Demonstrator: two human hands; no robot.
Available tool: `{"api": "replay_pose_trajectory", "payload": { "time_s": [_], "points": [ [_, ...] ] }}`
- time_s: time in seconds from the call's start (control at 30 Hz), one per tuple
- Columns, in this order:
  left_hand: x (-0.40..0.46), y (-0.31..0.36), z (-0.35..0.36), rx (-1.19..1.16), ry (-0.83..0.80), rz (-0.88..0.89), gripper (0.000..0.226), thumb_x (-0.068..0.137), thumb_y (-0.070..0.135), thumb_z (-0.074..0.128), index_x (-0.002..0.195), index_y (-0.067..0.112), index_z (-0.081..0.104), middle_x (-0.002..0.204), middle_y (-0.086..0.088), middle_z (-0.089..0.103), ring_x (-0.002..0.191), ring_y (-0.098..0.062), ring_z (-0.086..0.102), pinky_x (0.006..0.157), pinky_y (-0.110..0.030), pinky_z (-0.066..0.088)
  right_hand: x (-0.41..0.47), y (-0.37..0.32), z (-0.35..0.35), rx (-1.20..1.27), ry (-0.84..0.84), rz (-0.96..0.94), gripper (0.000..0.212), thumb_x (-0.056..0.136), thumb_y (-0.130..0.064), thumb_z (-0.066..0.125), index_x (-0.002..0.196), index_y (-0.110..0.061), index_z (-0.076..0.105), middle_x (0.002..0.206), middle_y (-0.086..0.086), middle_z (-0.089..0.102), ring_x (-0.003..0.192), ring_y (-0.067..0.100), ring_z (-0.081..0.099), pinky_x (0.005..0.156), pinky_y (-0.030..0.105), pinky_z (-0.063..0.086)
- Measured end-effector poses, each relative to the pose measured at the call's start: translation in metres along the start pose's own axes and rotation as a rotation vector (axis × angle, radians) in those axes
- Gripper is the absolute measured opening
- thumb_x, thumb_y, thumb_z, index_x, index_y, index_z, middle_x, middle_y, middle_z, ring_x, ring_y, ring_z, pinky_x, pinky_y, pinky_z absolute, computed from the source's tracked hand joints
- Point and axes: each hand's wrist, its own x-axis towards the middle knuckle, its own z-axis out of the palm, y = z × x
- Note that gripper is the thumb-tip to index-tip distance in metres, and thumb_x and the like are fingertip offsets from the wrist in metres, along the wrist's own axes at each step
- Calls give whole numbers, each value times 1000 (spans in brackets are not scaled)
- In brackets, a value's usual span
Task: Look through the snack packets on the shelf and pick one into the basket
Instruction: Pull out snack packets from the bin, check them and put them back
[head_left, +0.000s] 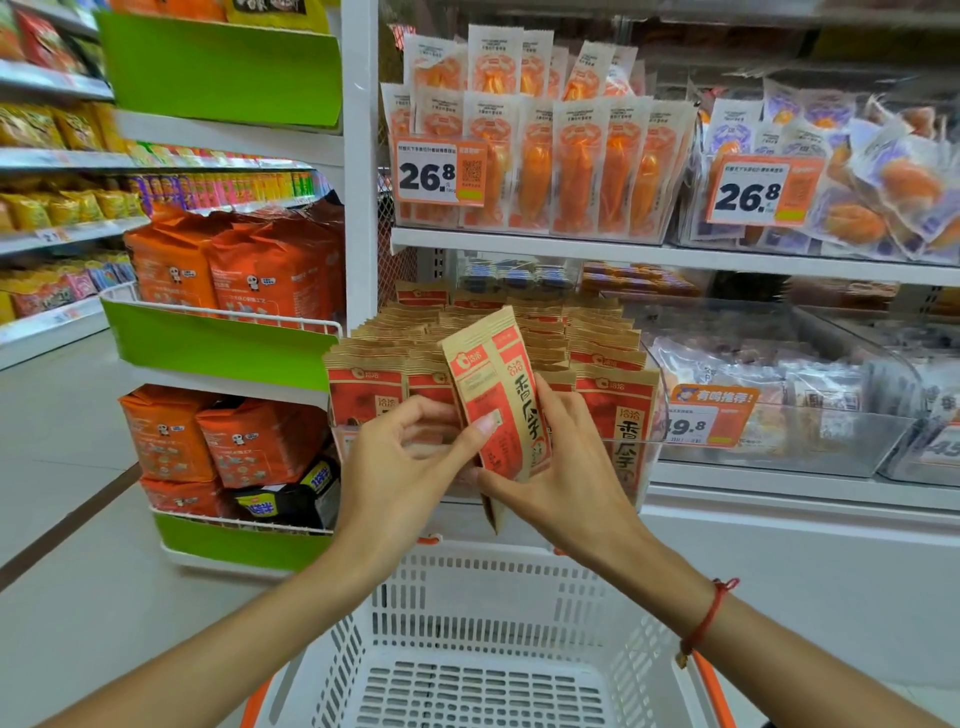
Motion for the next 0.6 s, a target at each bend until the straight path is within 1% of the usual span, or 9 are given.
{"api": "replay_pose_trajectory", "payload": {
  "time_s": [0.07,0.13,0.17,0.2,0.27,0.33,0.43,0.53,0.6],
  "points": [
    [0,3,1,-11,-59,-3,31,70,36,74,93,15,71,86,11,75,78,-6,72,66,-14,53,0,-2,-5,15,-11,24,97,70,-47,78,149,-27,26,116,-15,41,113,4,44,92,21,43],
    [1,4,1,-26,-93,-12,30,73,40,69,94,19,71,88,14,75,83,-2,71,71,-13,52,2,-4,-13,170,-45,113,96,70,-40,81,148,-28,26,117,-22,46,111,-4,47,93,16,39],
    [2,3,0,-23,-95,-16,30,75,43,65,95,22,70,90,16,74,87,-1,70,75,-14,53,3,-4,-17,287,-77,172,90,72,-34,82,145,-29,30,117,-24,49,109,-8,49,93,15,40],
    [3,2,-1,-15,-92,-19,31,77,46,61,97,25,70,92,16,74,91,0,69,80,-16,53,5,-4,-22,407,-116,221,80,74,-30,82,140,-29,37,117,-22,55,108,-9,52,97,19,42],
    [5,-1,-2,9,-77,-23,28,81,48,56,100,31,67,96,15,73,96,1,67,88,-22,53,9,0,-28,627,-198,280,64,73,-29,81,129,-28,50,116,-10,66,108,2,61,103,35,46],
    [8,-3,-4,22,-67,-34,26,80,47,54,102,36,63,102,14,71,100,2,65,94,-26,51,13,2,-35,794,-294,316,63,67,-35,78,126,-25,56,114,-3,70,109,13,65,100,40,49],
    [14,0,-7,25,-108,-84,36,77,49,54,111,38,58,114,19,64,108,5,59,102,-26,47,15,3,-40,906,-442,339,67,62,-50,72,124,-26,61,120,7,67,109,25,65,86,36,55],
    [23,6,-10,28,-211,-109,36,82,49,52,117,41,56,113,27,66,111,12,55,101,-19,43,19,5,-42,1020,-491,394,68,49,-60,83,107,-27,74,110,10,72,94,24,69,78,33,55],
    [31,14,-11,2,-244,-75,33,88,42,53,120,38,58,114,29,66,111,13,56,96,-14,44,24,6,-45,1050,-510,390,74,44,-62,86,107,-25,74,109,11,72,94,24,70,77,33,56]
  ]
}}
